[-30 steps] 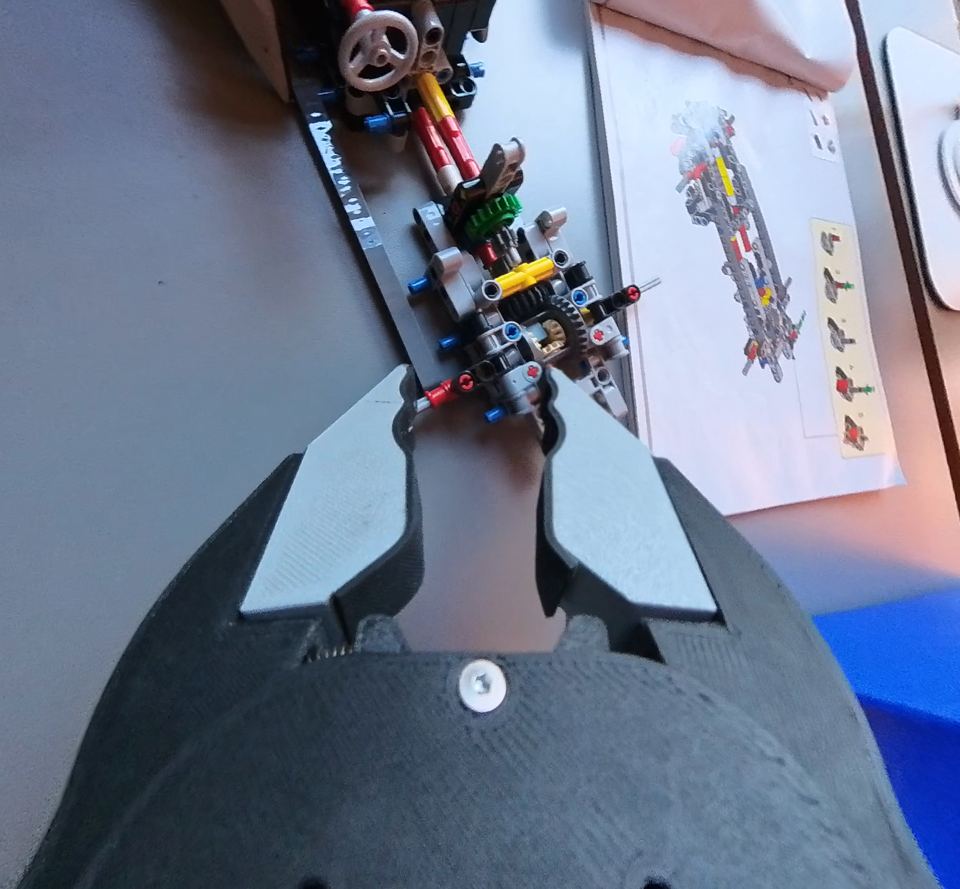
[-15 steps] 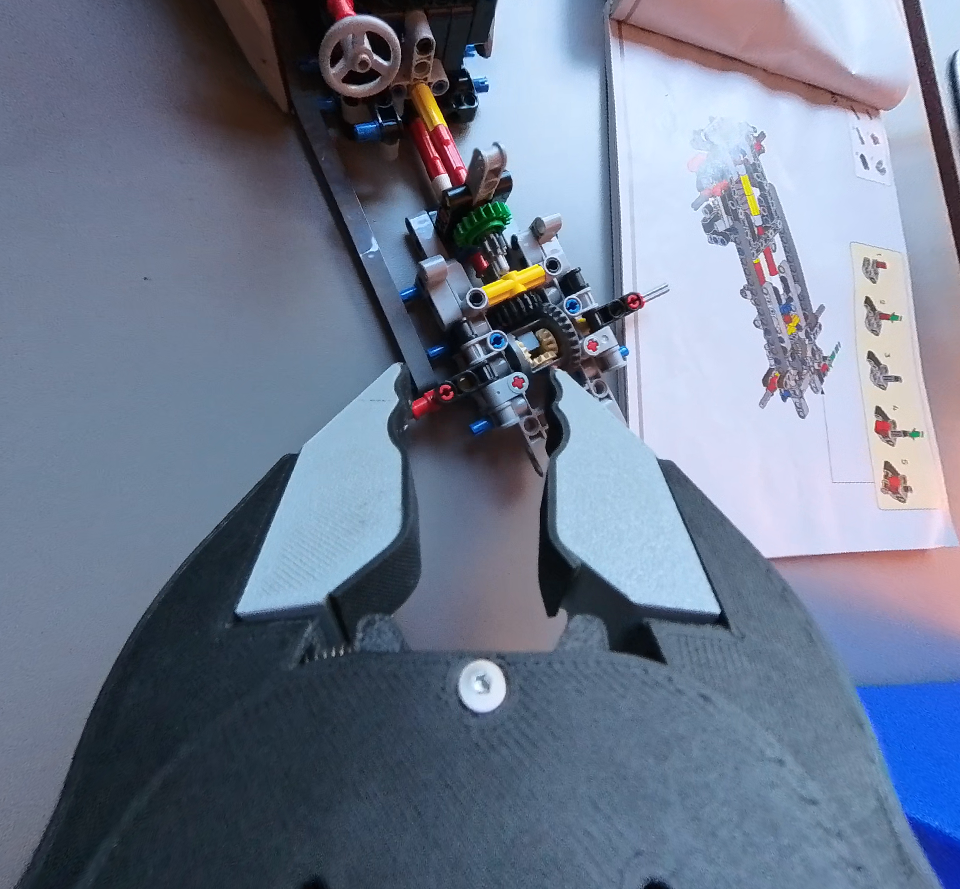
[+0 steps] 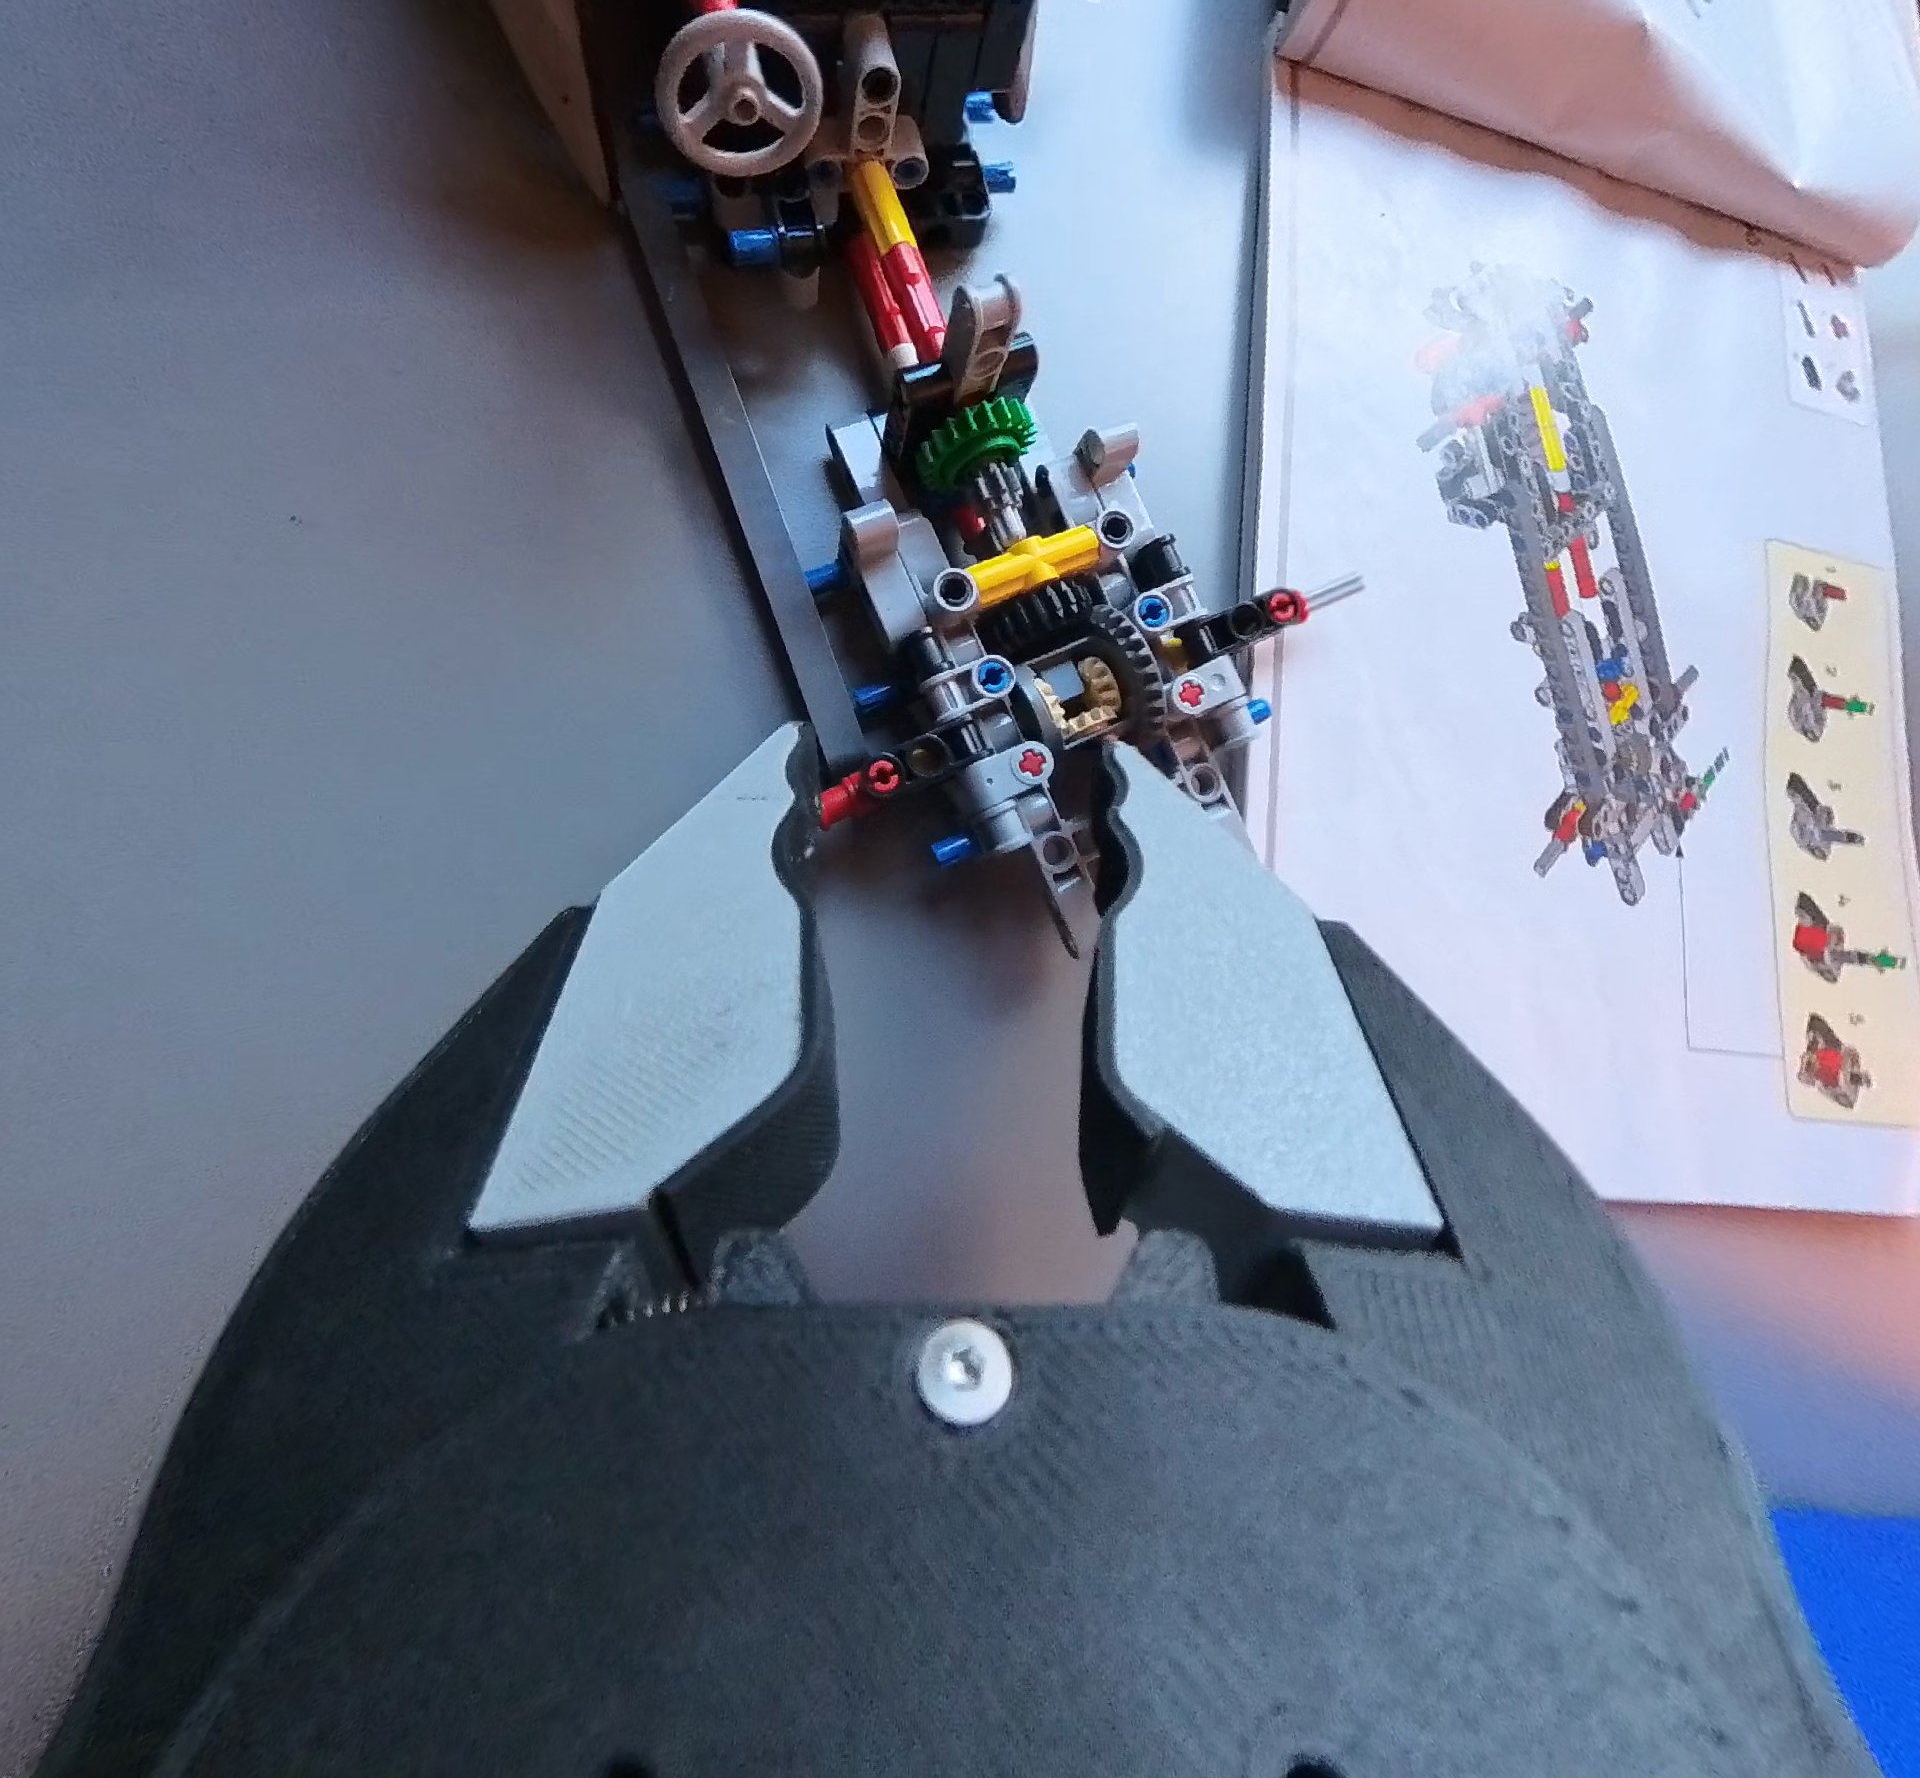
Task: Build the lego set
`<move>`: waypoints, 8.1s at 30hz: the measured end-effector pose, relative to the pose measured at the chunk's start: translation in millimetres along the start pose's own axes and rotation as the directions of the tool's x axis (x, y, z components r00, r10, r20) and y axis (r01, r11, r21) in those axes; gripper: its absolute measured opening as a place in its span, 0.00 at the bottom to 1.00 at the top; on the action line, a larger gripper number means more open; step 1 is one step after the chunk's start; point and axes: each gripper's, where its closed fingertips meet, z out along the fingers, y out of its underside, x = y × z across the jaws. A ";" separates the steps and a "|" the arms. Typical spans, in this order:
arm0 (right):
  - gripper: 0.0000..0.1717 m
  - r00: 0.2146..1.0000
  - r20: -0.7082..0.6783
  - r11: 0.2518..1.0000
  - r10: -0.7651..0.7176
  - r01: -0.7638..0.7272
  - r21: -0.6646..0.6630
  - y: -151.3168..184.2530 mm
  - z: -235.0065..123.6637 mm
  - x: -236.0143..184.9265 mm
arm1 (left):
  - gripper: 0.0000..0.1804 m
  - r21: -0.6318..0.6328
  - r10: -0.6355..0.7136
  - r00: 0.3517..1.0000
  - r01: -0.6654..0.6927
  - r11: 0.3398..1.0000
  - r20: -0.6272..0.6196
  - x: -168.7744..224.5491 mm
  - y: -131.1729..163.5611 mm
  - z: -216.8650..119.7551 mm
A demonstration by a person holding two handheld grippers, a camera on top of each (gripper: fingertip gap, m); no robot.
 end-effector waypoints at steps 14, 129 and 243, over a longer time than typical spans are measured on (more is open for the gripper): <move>0.28 1.000 0.022 1.000 0.014 -0.014 0.014 -0.1 3.7 5.6 | 0.42 -0.001 -0.004 1.000 0.004 1.000 0.022 -1.8 0.8 0.2; 0.29 0.937 0.036 0.936 -0.349 0.346 0.064 -95.0 58.1 -25.9 | 0.29 0.003 -0.162 0.986 0.162 0.987 0.037 -10.7 -2.9 -4.2; 0.26 0.894 -0.317 0.941 0.317 -0.254 0.225 -8.4 -44.5 8.2 | 0.39 -0.150 -0.283 0.927 0.324 0.934 0.246 3.5 14.8 -19.5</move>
